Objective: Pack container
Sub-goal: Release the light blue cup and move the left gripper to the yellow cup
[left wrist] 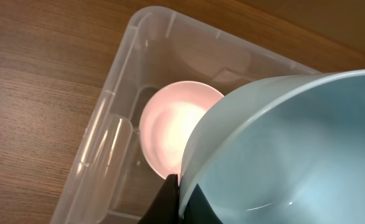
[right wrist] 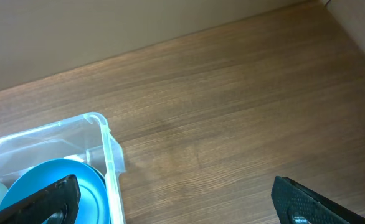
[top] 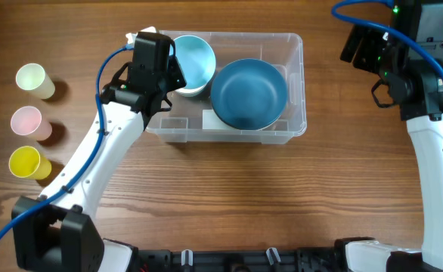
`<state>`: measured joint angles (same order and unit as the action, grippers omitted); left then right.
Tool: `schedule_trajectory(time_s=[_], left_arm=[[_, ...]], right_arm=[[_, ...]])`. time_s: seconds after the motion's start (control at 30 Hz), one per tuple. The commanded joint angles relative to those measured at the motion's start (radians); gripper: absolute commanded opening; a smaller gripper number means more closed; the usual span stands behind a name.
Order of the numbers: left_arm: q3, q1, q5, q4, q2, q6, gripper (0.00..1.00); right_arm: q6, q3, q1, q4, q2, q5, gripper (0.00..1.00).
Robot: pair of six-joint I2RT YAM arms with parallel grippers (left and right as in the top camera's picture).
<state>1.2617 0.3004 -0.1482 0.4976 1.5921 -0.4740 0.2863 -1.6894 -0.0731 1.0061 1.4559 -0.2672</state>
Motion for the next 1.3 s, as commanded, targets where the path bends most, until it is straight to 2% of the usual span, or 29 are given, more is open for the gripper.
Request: schedule_trajectory(time_s=[0.0, 0.33, 0.37, 0.4, 0.5, 0.67, 0.77, 0.9, 1.0, 1.13, 1.27], left_arm=[[0.023, 0.003, -0.045, -0.006, 0.041, 0.026, 0.06], [0.023, 0.003, -0.048, -0.061, 0.119, 0.026, 0.09], [0.023, 0.003, -0.048, -0.071, 0.119, 0.026, 0.13], [0.023, 0.003, -0.048, -0.076, 0.119, 0.026, 0.27], [0.023, 0.003, -0.049, -0.077, 0.119, 0.026, 0.48], [0.047, 0.003, -0.071, -0.043, 0.105, 0.026, 0.5], [0.09, 0.003, -0.123, 0.074, 0.065, 0.025, 0.5], [0.124, -0.006, -0.27, 0.344, -0.036, 0.017, 0.5], [0.124, -0.032, -0.272, 0.509, -0.115, -0.021, 0.56], [0.124, -0.09, -0.23, 0.747, -0.232, -0.184, 0.56], [0.12, -0.141, -0.232, 0.854, -0.329, -0.185, 0.56]], right_arm=[[0.003, -0.014, 0.002, -0.003, 0.013, -0.013, 1.0], [0.003, -0.014, 0.002, -0.003, 0.013, -0.013, 1.0], [0.003, -0.014, 0.002, -0.003, 0.013, -0.013, 1.0], [0.003, -0.014, 0.002, -0.003, 0.013, -0.013, 1.0], [0.003, -0.014, 0.002, -0.003, 0.013, -0.013, 1.0], [0.003, -0.014, 0.002, -0.003, 0.013, -0.013, 1.0], [0.003, -0.014, 0.002, -0.003, 0.013, -0.013, 1.0], [0.003, -0.014, 0.002, -0.003, 0.013, -0.013, 1.0], [0.003, -0.014, 0.002, -0.003, 0.013, -0.013, 1.0], [0.003, -0.014, 0.002, -0.003, 0.013, -0.013, 1.0], [0.003, -0.014, 0.002, -0.003, 0.013, -0.013, 1.0]])
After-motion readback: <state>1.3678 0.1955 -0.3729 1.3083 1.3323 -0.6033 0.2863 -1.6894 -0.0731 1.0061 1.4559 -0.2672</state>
